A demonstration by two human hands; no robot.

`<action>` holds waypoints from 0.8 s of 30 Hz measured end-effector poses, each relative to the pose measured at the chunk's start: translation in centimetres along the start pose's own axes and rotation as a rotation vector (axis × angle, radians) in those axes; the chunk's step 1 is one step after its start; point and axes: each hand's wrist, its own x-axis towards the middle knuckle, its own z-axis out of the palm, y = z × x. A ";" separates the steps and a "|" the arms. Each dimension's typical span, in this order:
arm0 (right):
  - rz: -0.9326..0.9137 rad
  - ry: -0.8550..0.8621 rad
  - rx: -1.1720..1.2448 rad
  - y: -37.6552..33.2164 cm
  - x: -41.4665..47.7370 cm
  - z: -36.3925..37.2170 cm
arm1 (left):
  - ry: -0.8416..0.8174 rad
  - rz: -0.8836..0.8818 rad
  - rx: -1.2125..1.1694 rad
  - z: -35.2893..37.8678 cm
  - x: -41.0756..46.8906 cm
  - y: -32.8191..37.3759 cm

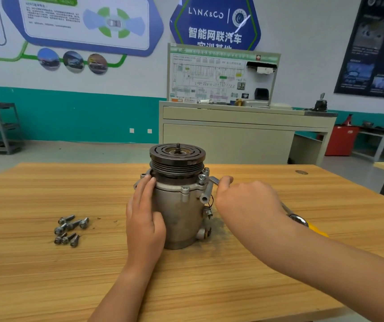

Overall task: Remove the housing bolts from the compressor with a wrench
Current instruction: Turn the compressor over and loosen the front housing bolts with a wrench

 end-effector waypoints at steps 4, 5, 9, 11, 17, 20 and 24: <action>-0.037 -0.010 -0.047 0.0 0.0 -0.6 | 0.002 0.015 0.009 -0.1 0.1 -0.3; -0.057 -0.016 -0.074 0.2 0.0 -0.7 | 0.004 0.022 0.010 -0.1 0.1 -0.3; -0.133 0.006 -0.268 1.6 0.0 -2.8 | 0.041 0.019 0.013 -0.2 0.1 -0.1; -0.187 0.034 -0.328 2.5 0.1 -3.2 | 0.057 -0.003 0.046 -0.2 0.0 0.1; -0.190 0.042 -0.269 2.4 0.0 -1.9 | 0.075 -0.039 0.107 -0.2 -0.2 0.3; -0.177 0.031 -0.196 1.8 0.2 -1.6 | 0.066 -0.043 0.107 -0.3 -0.1 0.4; -0.179 0.036 -0.179 1.4 0.4 -1.7 | 0.052 -0.046 0.097 -0.4 -0.2 0.4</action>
